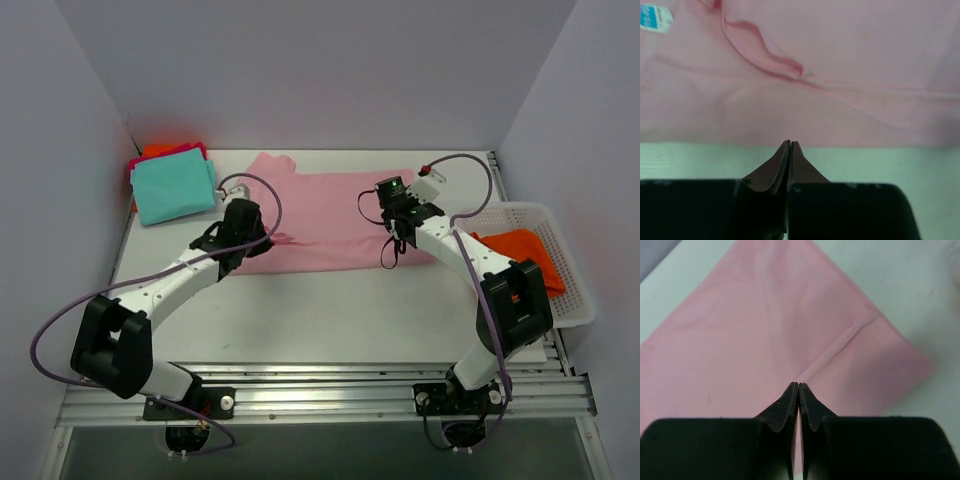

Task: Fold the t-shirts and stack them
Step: Fold the flattened tshirt in 1/3 of the way, then grap the side of the flattened tshirt furthest away from the robot with both arms

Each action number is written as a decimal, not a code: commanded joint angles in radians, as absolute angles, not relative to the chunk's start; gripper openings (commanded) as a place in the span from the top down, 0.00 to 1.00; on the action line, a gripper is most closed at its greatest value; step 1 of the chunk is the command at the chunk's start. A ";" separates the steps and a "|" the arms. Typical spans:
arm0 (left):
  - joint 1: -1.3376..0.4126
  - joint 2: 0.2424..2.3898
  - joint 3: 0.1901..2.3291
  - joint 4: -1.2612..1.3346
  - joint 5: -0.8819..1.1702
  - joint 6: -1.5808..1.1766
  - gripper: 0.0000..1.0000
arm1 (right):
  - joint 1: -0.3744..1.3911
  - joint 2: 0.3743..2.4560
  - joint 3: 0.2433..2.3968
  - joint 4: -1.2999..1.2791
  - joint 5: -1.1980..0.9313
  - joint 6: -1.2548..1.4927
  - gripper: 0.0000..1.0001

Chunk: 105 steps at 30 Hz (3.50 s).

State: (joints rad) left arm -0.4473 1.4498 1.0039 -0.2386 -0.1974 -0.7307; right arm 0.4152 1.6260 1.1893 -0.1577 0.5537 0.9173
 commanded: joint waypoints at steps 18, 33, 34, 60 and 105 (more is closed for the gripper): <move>-0.549 1.776 1.052 -0.081 -0.331 -0.822 0.98 | 0.423 1.548 1.141 -0.209 0.617 0.914 1.00; -0.512 1.917 1.259 -0.120 -0.339 -0.772 0.98 | 0.403 1.577 1.137 -0.206 0.594 0.916 1.00; -0.506 1.948 1.276 -0.121 -0.336 -0.769 0.98 | 0.403 1.577 1.137 -0.206 0.591 0.916 1.00; -0.259 1.952 1.762 -0.138 -0.126 -0.482 0.13 | 0.412 1.886 1.489 -0.112 0.594 0.473 0.14; -0.101 2.939 2.807 -0.190 0.181 -0.607 0.12 | 0.226 1.758 1.420 0.313 -0.080 0.330 0.00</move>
State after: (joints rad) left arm -0.0841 2.9330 2.7552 -0.2070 0.1764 -0.5930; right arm 0.2356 1.8107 1.4311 0.2729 -0.0525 0.3202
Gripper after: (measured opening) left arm 0.899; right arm 0.996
